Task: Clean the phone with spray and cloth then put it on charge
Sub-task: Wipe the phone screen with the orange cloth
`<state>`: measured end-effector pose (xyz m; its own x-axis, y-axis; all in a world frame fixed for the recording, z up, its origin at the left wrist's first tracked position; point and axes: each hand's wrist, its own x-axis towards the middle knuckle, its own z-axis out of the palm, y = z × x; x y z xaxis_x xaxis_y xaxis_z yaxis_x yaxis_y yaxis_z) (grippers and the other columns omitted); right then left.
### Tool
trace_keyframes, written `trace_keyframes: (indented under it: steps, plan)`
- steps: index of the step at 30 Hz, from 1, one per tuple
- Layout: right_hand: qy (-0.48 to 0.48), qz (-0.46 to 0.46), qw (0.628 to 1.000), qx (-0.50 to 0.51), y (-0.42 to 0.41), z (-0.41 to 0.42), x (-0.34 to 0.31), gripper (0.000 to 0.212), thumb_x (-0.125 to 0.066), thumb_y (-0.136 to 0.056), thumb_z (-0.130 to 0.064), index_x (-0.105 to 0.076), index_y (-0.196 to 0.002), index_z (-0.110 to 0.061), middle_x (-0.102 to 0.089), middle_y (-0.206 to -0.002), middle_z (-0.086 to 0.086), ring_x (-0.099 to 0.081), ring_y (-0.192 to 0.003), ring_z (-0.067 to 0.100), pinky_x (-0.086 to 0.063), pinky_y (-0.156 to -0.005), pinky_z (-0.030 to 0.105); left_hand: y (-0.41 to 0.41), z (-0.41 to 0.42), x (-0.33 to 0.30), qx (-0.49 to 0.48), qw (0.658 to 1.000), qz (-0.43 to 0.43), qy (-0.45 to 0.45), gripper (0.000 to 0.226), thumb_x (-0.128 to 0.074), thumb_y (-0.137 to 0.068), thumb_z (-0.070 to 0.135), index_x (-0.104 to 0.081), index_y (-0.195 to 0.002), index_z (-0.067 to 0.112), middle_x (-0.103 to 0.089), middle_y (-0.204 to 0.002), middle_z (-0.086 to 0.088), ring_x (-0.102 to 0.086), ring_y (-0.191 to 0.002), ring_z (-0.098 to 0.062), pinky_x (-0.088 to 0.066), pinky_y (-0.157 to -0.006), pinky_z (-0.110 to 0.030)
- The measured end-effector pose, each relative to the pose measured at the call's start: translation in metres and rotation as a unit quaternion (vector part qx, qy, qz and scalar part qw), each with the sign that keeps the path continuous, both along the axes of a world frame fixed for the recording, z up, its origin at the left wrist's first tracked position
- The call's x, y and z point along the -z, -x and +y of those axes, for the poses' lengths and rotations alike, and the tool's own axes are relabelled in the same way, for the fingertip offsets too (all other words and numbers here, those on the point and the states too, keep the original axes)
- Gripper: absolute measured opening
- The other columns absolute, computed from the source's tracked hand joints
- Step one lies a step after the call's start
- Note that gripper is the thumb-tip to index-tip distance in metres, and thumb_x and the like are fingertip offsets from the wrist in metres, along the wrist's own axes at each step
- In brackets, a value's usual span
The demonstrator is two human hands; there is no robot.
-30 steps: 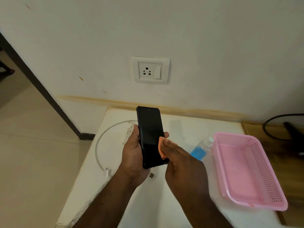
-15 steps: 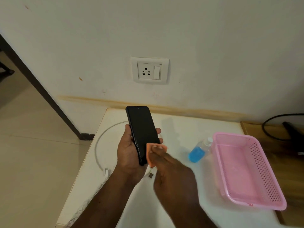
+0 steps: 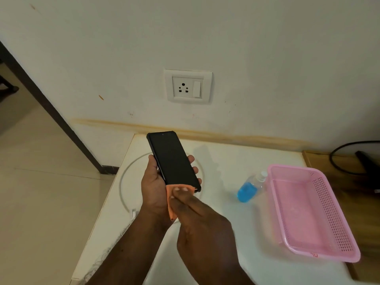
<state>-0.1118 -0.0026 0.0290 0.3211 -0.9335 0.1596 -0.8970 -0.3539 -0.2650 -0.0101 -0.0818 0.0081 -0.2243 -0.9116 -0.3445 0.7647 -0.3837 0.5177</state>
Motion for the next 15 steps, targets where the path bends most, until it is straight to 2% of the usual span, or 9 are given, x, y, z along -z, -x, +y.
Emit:
trace_keyframes:
  steps: [2, 4, 5, 6, 8, 11, 13, 15]
  plan:
    - [-0.017, -0.022, 1.000, 0.012, 0.004, -0.001, 0.001, 0.073, -0.098, -0.027, -0.043, -0.080, -0.094, -0.021, -0.074, -0.105, -0.009, -0.071, -0.092, 0.004, -0.053, -0.076, 0.020, 0.000, 0.000, 0.000, 0.002, 1.000, -0.005, 0.001, 0.072, -0.034, -0.096, 0.067, -0.067, -0.127, 0.011, -0.066, -0.119, -0.021, -0.065, -0.091, -0.033, -0.053, -0.084, -0.047]
    - [-0.030, -0.074, 0.996, 0.050, 0.014, -0.004, -0.002, 0.065, -0.094, -0.057, -0.023, -0.072, -0.117, -0.022, -0.065, -0.124, -0.010, -0.066, -0.108, 0.006, -0.048, -0.088, 0.021, 0.002, 0.001, 0.000, -0.004, 1.000, -0.015, 0.005, 0.070, -0.031, -0.097, 0.066, -0.066, -0.129, 0.015, -0.068, -0.119, -0.021, -0.065, -0.093, -0.034, -0.052, -0.087, -0.048]
    - [-0.031, -0.081, 0.994, 0.068, 0.019, -0.004, -0.002, 0.062, -0.090, -0.066, -0.017, -0.068, -0.123, -0.022, -0.062, -0.129, -0.011, -0.063, -0.113, 0.007, -0.042, -0.092, 0.021, 0.002, 0.000, 0.000, -0.007, 1.000, -0.018, 0.006, 0.069, -0.030, -0.098, 0.066, -0.065, -0.131, 0.016, -0.068, -0.120, -0.022, -0.065, -0.094, -0.035, -0.052, -0.090, -0.048]
    - [-0.025, -0.087, 0.993, 0.081, 0.022, -0.004, -0.002, 0.062, -0.089, -0.066, -0.014, -0.067, -0.124, -0.020, -0.062, -0.128, -0.010, -0.063, -0.113, 0.008, -0.040, -0.092, 0.022, 0.002, 0.000, -0.001, -0.010, 1.000, -0.018, 0.007, 0.068, -0.029, -0.098, 0.066, -0.064, -0.133, 0.018, -0.068, -0.121, -0.022, -0.065, -0.095, -0.036, -0.051, -0.092, -0.049]
    - [-0.011, -0.094, 0.991, 0.089, 0.022, -0.003, 0.000, 0.067, -0.095, -0.054, -0.012, -0.072, -0.117, -0.016, -0.067, -0.121, -0.006, -0.067, -0.106, 0.010, -0.048, -0.085, 0.023, 0.001, 0.000, -0.002, -0.013, 1.000, -0.010, 0.008, 0.069, -0.029, -0.098, 0.066, -0.061, -0.135, 0.018, -0.068, -0.122, -0.022, -0.065, -0.094, -0.035, -0.051, -0.092, -0.050]
    - [0.024, -0.083, 0.996, 0.038, 0.008, 0.001, 0.002, 0.074, -0.100, -0.034, -0.025, -0.077, -0.104, -0.014, -0.073, -0.111, -0.003, -0.071, -0.096, 0.011, -0.058, -0.072, 0.026, 0.001, 0.000, -0.001, -0.018, 1.000, 0.009, -0.002, 0.073, -0.031, -0.096, 0.068, -0.062, -0.134, 0.014, -0.068, -0.119, -0.020, -0.066, -0.089, -0.033, -0.052, -0.085, -0.048]
    - [0.030, -0.036, 0.999, -0.011, 0.001, 0.003, 0.006, 0.075, -0.099, -0.025, -0.039, -0.080, -0.094, -0.018, -0.075, -0.104, -0.005, -0.071, -0.092, 0.008, -0.055, -0.073, 0.023, 0.000, 0.000, 0.001, -0.017, 1.000, 0.010, -0.007, 0.075, -0.032, -0.096, 0.069, -0.062, -0.134, 0.011, -0.067, -0.119, -0.020, -0.067, -0.090, -0.033, -0.053, -0.085, -0.047]
    - [0.030, -0.027, 0.999, -0.014, 0.003, 0.002, 0.007, 0.074, -0.099, -0.025, -0.042, -0.080, -0.093, -0.020, -0.075, -0.104, -0.006, -0.071, -0.091, 0.006, -0.054, -0.075, 0.021, -0.001, 0.000, 0.002, -0.017, 1.000, 0.013, -0.009, 0.076, -0.032, -0.096, 0.069, -0.063, -0.132, 0.010, -0.067, -0.119, -0.020, -0.067, -0.090, -0.033, -0.053, -0.085, -0.047]
